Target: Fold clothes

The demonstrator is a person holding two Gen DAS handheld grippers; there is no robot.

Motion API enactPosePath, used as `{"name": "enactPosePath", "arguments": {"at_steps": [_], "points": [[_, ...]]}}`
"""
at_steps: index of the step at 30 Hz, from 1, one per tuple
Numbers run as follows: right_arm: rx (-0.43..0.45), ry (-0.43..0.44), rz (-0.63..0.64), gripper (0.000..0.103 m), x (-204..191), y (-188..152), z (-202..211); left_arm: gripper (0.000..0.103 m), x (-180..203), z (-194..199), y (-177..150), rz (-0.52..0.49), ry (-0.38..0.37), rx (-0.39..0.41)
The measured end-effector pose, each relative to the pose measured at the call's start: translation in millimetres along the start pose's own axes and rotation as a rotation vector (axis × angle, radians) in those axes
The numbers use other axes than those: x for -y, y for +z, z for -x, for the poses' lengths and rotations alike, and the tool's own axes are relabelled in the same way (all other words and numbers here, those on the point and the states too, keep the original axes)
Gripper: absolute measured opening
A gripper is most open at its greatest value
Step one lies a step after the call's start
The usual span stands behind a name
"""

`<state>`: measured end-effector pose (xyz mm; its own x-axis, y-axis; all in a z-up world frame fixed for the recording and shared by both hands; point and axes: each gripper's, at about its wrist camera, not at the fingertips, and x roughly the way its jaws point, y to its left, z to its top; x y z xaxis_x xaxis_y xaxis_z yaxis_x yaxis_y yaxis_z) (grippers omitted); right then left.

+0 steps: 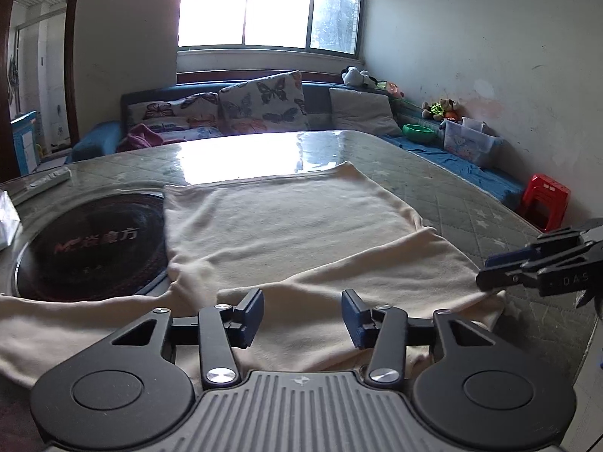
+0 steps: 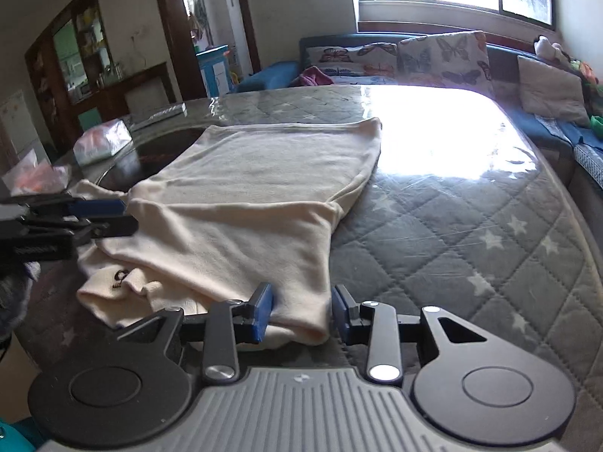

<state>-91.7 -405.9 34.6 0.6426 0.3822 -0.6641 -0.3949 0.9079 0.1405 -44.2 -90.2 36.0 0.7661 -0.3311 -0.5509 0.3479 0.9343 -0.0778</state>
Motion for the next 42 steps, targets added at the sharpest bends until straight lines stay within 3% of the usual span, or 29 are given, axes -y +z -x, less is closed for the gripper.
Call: {"name": "enactPosePath", "arguments": {"at_steps": [4,9,13,17,20,24,30,42], "points": [[0.051,-0.006,0.04,0.034,-0.3,15.6,1.7,0.048,0.6,-7.9,4.4,0.021,-0.018,0.01],[0.081,0.036,0.076,0.034,-12.7,42.0,-24.6,0.048,0.9,-20.6,6.1,0.046,-0.024,-0.008],[0.066,0.037,0.089,0.034,-15.2,45.5,-44.0,0.044,-4.2,-27.3,0.2,0.03,0.054,-0.049],[0.047,0.019,0.094,0.027,-13.0,42.0,-57.5,0.043,-17.2,-10.9,-8.5,0.023,0.07,-0.027],[0.042,0.008,0.107,0.028,-14.9,42.3,-57.6,0.042,-22.4,1.1,-11.9,0.008,0.122,-0.011],[0.055,0.009,0.18,0.03,-34.8,44.5,-48.6,0.042,-35.8,16.8,-20.2,0.067,0.131,-0.009],[0.029,0.083,0.288,0.034,-73.4,36.5,-51.4,0.044,-63.7,39.6,-34.9,0.181,0.214,-0.007],[0.022,0.159,0.408,0.034,-135.9,37.1,-59.7,0.06,-123.7,78.4,-44.9,0.346,0.422,0.019]]}}
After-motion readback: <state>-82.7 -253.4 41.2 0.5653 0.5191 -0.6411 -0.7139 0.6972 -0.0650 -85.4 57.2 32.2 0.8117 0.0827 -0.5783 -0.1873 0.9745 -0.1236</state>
